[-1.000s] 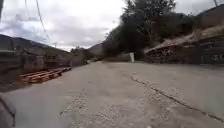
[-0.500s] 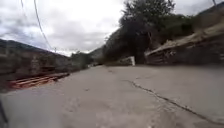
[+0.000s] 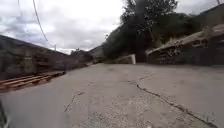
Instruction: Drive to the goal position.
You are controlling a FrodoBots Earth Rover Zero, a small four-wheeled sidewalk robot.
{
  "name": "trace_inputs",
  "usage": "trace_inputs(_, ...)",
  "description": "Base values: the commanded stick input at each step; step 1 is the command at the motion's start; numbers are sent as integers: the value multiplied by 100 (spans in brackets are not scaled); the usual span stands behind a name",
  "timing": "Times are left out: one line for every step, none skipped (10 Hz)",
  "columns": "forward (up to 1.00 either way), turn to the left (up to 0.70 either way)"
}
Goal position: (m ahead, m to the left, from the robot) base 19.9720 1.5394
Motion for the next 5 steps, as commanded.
trace_inputs(70, 0)
trace_inputs(70, 0)
trace_inputs(70, 0)
trace_inputs(70, 0)
trace_inputs(70, 0)
